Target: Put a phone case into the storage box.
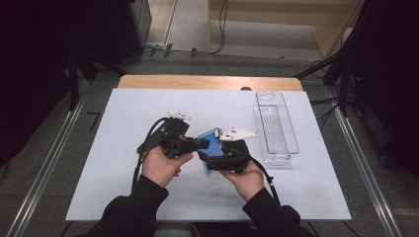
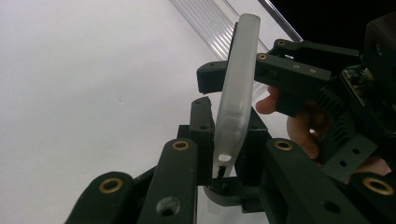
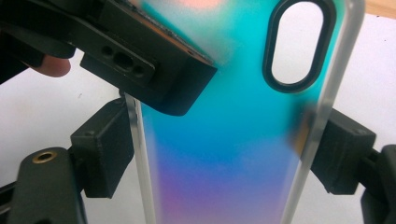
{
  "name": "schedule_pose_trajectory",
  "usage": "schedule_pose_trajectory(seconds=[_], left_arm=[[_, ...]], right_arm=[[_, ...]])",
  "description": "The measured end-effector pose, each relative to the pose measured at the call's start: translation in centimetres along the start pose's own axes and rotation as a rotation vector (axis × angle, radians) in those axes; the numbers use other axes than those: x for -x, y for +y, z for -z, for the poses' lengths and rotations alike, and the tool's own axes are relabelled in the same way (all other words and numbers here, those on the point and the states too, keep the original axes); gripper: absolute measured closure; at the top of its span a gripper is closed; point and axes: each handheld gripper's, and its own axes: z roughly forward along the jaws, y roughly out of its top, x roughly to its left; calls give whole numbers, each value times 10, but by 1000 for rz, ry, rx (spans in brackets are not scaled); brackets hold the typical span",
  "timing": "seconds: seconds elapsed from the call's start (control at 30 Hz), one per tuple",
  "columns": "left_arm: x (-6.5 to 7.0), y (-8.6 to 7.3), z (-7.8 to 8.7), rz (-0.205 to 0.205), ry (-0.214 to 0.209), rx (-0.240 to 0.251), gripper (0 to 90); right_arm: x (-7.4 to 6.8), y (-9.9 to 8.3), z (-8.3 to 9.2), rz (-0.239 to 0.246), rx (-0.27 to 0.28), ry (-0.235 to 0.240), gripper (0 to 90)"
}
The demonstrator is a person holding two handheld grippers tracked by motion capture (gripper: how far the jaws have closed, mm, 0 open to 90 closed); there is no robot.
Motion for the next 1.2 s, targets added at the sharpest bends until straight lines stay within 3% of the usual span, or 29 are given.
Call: schedule_pose_trajectory(seconds=[0.07, 0.23, 0.43, 0.53, 0.63, 0.8, 0.87, 0.97, 1.0, 1.07, 1.1, 1.2], left_arm=[[1, 1, 2, -3, -5, 20, 775], [0, 4, 9, -14, -7, 12, 642], [-3, 6, 16, -1, -47, -1, 492], [-5, 5, 18, -36, -59, -9, 402], [-7, 5, 20, -35, -68, -19, 401], [-7, 3, 21, -95, -87, -27, 350], [-8, 0, 22, -140, -97, -34, 347], [-8, -2, 21, -156, -101, -43, 340], [-10, -5, 21, -200, -102, -52, 335], [-10, -7, 20, -223, -101, -50, 322], [-12, -11, 19, -265, -106, -47, 321], [-14, -15, 17, -297, -106, -52, 321]], right_arm=[[0, 0, 0, 5, -6, -2, 164], [3, -2, -2, 10, -21, 3, 164], [9, -2, 0, 5, -25, 5, 164], [14, -2, 2, 8, -16, 8, 164], [20, -2, 4, 4, -21, 16, 164], [27, -4, 3, -4, -32, 49, 164], [29, -3, 4, 1, -32, 59, 164], [31, -3, 6, 4, -26, 85, 164], [32, -3, 7, 0, -24, 92, 164], [33, -2, 7, 5, -26, 98, 164], [34, -1, 9, 8, -27, 110, 163], [36, -1, 11, 11, -23, 128, 163]])
